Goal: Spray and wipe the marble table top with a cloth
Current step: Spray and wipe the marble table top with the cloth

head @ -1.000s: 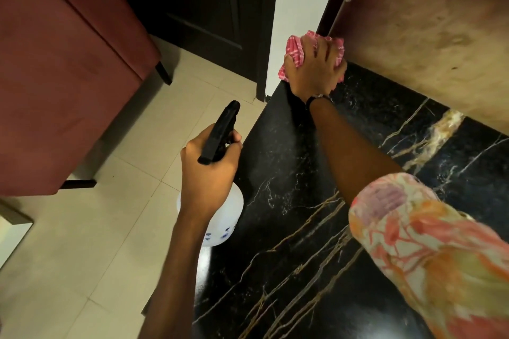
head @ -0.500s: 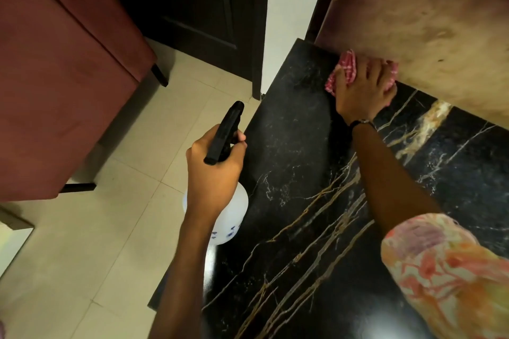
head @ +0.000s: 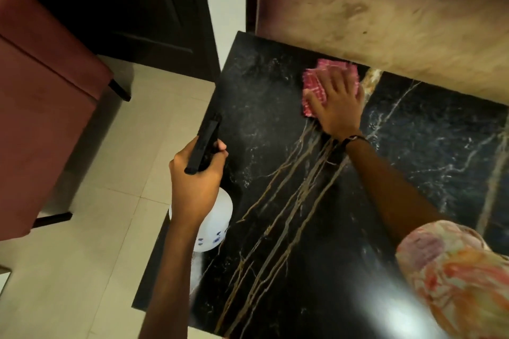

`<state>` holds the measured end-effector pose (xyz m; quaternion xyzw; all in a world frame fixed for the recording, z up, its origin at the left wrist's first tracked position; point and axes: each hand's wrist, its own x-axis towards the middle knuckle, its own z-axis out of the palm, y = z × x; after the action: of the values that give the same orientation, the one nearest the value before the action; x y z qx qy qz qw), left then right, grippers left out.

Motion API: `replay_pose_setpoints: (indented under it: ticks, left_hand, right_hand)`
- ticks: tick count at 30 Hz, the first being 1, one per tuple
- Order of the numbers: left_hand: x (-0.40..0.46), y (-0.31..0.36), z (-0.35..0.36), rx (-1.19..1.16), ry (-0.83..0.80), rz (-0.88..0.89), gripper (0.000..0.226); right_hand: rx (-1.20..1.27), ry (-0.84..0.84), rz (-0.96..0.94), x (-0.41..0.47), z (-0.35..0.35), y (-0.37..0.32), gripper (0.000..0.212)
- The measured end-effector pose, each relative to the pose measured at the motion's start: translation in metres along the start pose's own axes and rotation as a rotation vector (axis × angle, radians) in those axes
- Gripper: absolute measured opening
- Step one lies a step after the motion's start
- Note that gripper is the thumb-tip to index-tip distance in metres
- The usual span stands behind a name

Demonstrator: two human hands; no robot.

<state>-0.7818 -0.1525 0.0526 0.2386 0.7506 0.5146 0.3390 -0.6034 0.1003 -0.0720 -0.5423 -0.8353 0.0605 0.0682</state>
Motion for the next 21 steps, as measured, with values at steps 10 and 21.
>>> replay_pose_setpoints:
  ticks: [10,21]
  left_hand:
    - [-0.051,-0.001,0.005,-0.007,-0.113,-0.008,0.023]
    - [-0.143,-0.024,-0.05,0.057,-0.044,-0.047,0.034]
  right_hand:
    - [0.033,0.058,0.584,-0.161,-0.026,0.048,0.076]
    - [0.154,-0.191,-0.438,-0.256,0.0,-0.169,0.061]
